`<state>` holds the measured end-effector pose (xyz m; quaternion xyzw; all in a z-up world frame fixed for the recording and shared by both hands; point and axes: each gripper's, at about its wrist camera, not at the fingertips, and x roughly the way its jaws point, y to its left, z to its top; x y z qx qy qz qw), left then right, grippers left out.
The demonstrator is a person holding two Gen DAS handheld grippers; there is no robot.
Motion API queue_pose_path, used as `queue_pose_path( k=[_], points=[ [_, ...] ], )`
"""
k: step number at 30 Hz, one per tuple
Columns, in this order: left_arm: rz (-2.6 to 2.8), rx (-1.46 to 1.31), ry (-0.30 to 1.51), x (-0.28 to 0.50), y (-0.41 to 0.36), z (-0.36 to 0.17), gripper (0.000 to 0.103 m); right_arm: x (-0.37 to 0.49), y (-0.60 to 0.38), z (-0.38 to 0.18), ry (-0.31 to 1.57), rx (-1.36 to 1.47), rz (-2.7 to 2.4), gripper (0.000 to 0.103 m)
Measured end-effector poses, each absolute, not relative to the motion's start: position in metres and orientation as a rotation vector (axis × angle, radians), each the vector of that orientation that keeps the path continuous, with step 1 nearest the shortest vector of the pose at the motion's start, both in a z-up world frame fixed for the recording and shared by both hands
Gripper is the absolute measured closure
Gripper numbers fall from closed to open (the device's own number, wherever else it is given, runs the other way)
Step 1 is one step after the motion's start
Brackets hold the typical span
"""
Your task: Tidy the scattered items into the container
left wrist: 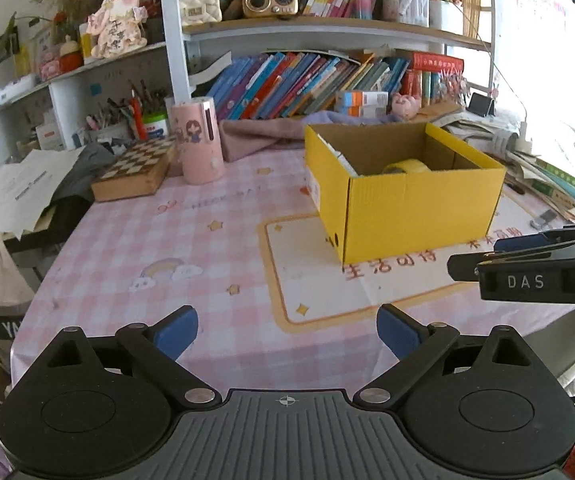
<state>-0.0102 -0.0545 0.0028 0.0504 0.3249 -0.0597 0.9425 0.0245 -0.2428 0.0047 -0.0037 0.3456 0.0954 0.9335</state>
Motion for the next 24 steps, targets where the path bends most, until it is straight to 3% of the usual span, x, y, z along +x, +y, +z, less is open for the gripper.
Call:
queue_pose_path(
  k=[6, 10, 24],
  points=[
    [-0.124, 0.096, 0.691, -0.022, -0.049, -0.006, 0.005, 0.013, -0.236, -0.001, 0.733, -0.003, 0.195, 0.046],
    [-0.123, 0.086, 0.705, -0.026, -0.046, -0.011, 0.005, 0.006, -0.231, -0.004, 0.744, -0.016, 0.190, 0.036],
    [-0.115, 0.055, 0.703, -0.028, -0.039, -0.011, 0.004, 0.003, -0.228, -0.003, 0.750, -0.025, 0.195, 0.028]
  ],
)
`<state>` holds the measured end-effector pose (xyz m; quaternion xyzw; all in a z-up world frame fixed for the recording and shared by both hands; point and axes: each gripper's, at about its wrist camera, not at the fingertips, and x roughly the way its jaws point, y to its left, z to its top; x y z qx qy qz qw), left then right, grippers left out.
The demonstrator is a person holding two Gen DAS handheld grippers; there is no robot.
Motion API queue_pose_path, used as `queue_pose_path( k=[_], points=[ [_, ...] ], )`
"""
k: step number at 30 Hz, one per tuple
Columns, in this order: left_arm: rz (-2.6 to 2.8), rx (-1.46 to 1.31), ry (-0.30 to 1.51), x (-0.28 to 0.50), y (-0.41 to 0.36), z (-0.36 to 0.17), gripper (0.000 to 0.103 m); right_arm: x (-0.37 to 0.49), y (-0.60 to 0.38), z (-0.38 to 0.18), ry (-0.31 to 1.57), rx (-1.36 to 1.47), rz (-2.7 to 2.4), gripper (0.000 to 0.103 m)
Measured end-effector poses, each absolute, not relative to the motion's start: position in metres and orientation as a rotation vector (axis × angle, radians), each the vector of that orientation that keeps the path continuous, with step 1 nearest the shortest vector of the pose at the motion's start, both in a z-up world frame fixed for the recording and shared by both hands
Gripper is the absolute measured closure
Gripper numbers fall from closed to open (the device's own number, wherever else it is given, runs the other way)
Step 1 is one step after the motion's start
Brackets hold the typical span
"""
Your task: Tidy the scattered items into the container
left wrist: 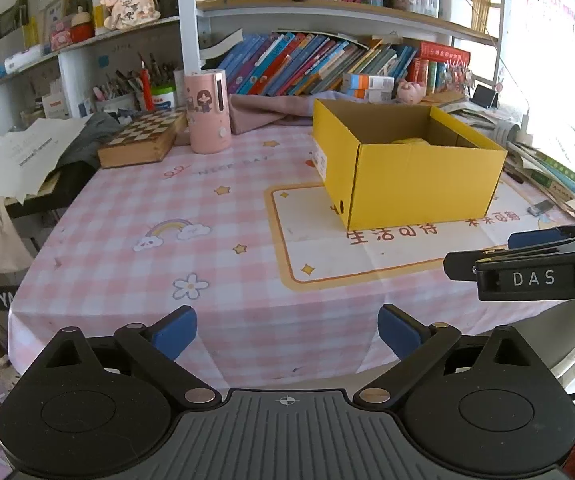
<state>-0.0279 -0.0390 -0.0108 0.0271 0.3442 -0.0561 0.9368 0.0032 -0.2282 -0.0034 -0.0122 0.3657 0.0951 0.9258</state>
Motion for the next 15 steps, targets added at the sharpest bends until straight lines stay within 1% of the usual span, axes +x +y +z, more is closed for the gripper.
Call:
queue_pose_path(
  k=[9, 12, 15],
  points=[
    [-0.116, 0.063, 0.724, -0.0244, -0.0418, -0.0130, 0.004, 0.0037, -0.2292, -0.0034, 0.766, -0.021, 0.191, 0.025],
    [-0.118, 0.057, 0.729, -0.0228, -0.0426, -0.0127, 0.000, 0.0042, -0.2310, -0.0052, 0.778, -0.017, 0.191, 0.024],
    [-0.117, 0.056, 0.728, -0.0224, -0.0431, -0.0124, 0.000, 0.0039, -0.2324, -0.0058, 0.781, -0.017, 0.192, 0.022]
  ],
)
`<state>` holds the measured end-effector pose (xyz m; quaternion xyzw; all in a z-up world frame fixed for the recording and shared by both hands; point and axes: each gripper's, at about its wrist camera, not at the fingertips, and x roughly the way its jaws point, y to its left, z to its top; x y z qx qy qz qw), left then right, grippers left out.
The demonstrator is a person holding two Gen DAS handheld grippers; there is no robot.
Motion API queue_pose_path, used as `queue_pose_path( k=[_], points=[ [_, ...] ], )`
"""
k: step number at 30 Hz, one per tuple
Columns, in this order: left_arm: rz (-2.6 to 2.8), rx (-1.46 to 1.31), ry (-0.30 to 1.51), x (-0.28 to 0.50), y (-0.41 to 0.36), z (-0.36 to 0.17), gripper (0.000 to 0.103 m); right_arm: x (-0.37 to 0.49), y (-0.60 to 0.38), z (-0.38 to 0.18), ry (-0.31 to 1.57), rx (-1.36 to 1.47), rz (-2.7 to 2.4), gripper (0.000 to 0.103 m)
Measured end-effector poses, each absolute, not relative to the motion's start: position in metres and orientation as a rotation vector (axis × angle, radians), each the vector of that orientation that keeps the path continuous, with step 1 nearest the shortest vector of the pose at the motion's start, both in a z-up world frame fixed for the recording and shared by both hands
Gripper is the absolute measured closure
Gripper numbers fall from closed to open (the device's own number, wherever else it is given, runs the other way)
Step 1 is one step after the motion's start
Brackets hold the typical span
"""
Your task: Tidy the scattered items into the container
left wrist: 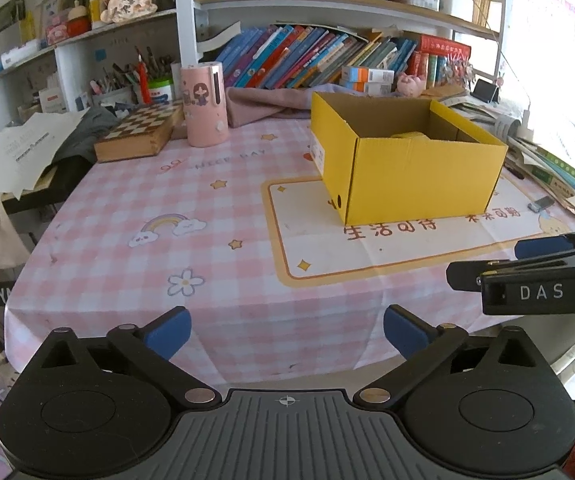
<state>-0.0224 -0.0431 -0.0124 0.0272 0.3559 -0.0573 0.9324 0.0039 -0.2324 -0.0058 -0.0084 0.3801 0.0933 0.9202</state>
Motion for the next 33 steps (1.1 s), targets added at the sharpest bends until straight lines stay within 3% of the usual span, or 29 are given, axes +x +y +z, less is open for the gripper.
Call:
queue_pose_path(
  k=[33],
  points=[
    [-0.082, 0.045, 0.750, -0.011, -0.042, -0.015, 0.000, 0.010, -0.230, -0.008, 0.800, -0.029, 0.191, 0.019]
  ],
)
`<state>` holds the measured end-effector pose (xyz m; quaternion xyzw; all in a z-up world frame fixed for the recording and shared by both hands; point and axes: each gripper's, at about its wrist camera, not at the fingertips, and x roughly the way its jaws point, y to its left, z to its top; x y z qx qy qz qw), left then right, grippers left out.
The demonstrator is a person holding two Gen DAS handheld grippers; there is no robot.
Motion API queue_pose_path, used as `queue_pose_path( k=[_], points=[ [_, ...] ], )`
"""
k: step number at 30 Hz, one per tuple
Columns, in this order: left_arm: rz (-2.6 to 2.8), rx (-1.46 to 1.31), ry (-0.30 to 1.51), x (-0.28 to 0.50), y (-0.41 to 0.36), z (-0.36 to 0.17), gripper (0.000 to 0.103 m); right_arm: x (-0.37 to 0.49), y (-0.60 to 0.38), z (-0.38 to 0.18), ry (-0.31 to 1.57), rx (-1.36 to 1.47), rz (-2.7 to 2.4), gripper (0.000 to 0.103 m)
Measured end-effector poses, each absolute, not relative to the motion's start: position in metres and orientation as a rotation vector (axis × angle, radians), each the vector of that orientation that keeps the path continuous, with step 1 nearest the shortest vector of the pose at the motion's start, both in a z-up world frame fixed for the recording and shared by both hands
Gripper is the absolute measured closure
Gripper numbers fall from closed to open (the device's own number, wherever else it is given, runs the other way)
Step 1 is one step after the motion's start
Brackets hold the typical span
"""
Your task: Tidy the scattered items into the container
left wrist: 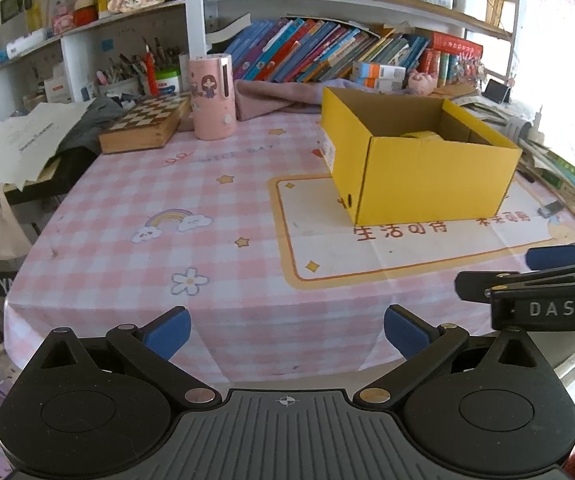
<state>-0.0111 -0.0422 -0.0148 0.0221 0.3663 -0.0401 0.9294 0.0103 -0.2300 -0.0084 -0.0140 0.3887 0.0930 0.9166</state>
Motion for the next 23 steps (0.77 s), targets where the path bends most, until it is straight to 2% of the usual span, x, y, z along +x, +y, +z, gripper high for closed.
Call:
queue_pose_path(
  k=[23],
  points=[
    [-0.136, 0.009, 0.739, -0.0031, -0.0456, -0.0159, 0.000, 0.0202, -0.2371, -0.0128, 0.819, -0.022, 0.162, 0.018]
  ],
)
